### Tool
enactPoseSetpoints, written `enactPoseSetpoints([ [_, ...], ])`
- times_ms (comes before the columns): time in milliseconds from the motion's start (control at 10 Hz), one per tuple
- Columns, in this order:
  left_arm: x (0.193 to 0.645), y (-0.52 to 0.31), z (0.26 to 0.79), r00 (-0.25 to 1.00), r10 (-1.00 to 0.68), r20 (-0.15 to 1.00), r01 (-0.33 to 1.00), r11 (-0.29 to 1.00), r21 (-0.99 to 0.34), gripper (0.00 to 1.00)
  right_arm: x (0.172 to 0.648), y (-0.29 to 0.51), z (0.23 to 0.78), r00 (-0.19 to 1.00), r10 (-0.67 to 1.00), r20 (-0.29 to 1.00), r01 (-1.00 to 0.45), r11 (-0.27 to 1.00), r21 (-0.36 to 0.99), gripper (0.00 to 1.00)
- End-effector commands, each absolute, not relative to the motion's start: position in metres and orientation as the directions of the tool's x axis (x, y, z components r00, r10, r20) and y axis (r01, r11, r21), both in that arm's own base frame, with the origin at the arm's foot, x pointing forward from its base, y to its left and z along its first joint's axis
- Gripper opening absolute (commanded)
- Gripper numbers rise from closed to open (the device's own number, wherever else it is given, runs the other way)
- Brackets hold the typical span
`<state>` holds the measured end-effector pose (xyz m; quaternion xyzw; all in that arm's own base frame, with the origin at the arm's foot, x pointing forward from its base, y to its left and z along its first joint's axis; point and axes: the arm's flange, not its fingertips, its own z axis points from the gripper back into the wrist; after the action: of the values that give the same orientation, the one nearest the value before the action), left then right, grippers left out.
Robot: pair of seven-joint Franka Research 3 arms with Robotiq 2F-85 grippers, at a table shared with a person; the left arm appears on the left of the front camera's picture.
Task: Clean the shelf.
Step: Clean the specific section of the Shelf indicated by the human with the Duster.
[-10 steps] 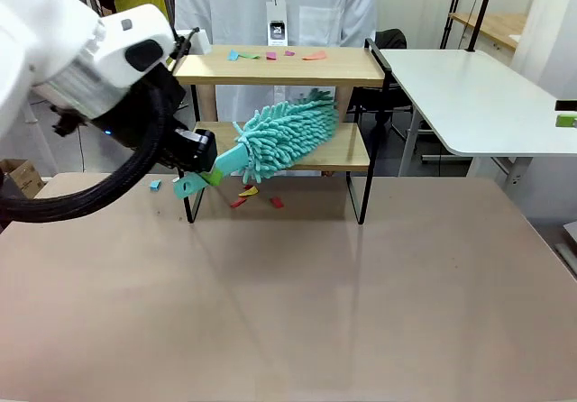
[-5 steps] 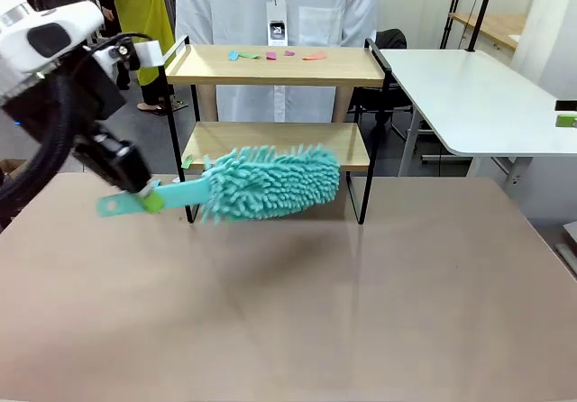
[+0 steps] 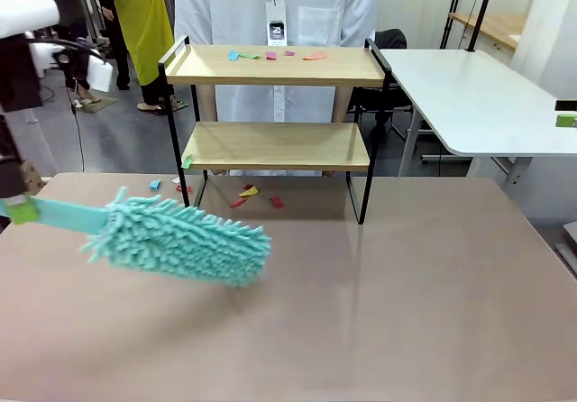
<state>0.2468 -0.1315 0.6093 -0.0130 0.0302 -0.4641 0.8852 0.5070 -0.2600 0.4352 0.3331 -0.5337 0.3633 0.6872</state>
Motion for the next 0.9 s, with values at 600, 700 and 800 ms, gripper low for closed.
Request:
enactPoseSetpoints([
  [600,0.246,-0.122,0.624,0.478,-0.856,-0.196,0.874,0.486,0.008,0.13,0.507,-0.259,0.438,0.162,0.147,0.976,-0.856,0.513,0.065,1.00],
  [700,0.246,-0.122,0.624,0.478,-0.856,-0.196,0.874,0.486,0.008,0.13,0.507,-0.259,0.438,0.162,0.147,0.976,-0.856,0.513,0.065,1.00],
  [800,0.246,-0.122,0.624,0.478,-0.856,-0.196,0.874,0.486,0.008,0.13,0.507,-0.259,0.438,0.162,0.147,0.976,-0.856,0.513,0.065,1.00],
])
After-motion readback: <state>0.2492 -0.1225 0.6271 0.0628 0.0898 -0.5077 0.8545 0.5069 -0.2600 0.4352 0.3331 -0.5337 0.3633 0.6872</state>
